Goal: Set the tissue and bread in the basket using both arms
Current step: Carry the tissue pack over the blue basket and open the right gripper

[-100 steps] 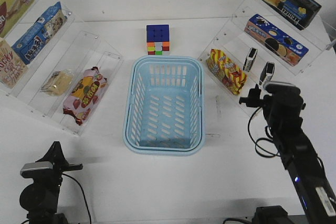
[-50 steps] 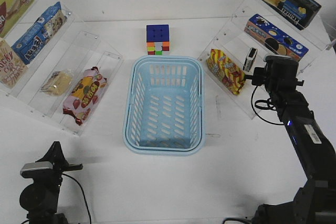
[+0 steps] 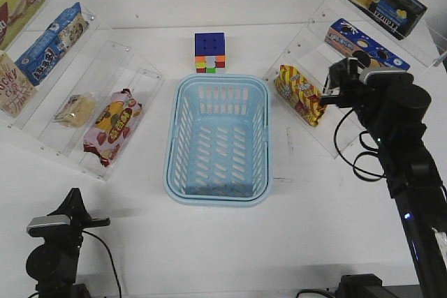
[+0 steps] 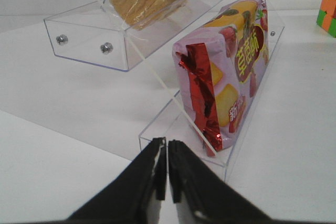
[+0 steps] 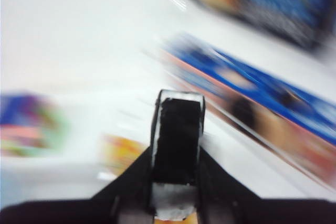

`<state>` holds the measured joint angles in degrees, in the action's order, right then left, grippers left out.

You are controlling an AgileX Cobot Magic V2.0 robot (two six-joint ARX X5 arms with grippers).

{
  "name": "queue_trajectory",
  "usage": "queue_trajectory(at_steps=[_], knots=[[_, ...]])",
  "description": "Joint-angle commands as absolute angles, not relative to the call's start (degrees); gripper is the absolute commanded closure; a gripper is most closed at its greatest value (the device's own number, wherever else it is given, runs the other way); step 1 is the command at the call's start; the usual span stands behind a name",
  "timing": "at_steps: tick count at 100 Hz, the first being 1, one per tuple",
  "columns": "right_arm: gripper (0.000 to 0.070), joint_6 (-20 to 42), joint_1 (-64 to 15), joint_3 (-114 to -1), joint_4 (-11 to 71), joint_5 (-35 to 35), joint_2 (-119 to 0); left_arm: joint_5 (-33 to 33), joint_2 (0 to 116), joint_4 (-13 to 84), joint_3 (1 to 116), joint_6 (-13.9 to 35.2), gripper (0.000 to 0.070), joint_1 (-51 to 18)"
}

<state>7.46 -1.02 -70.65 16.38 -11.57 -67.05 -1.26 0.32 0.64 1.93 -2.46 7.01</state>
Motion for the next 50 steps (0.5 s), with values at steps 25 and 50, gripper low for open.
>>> queue_trajectory(at_steps=[25, 50], knots=[[0.0700, 3.0, -22.0, -70.7, 20.2, -20.9, -72.7, -1.1, 0.2, 0.0, 0.8, -3.2, 0.0699, 7.2], [0.0349, 0.9, -28.4, -70.8, 19.3, -16.5, -78.9, -1.1, 0.2, -0.4, 0.8, -3.2, 0.0699, 7.2]])
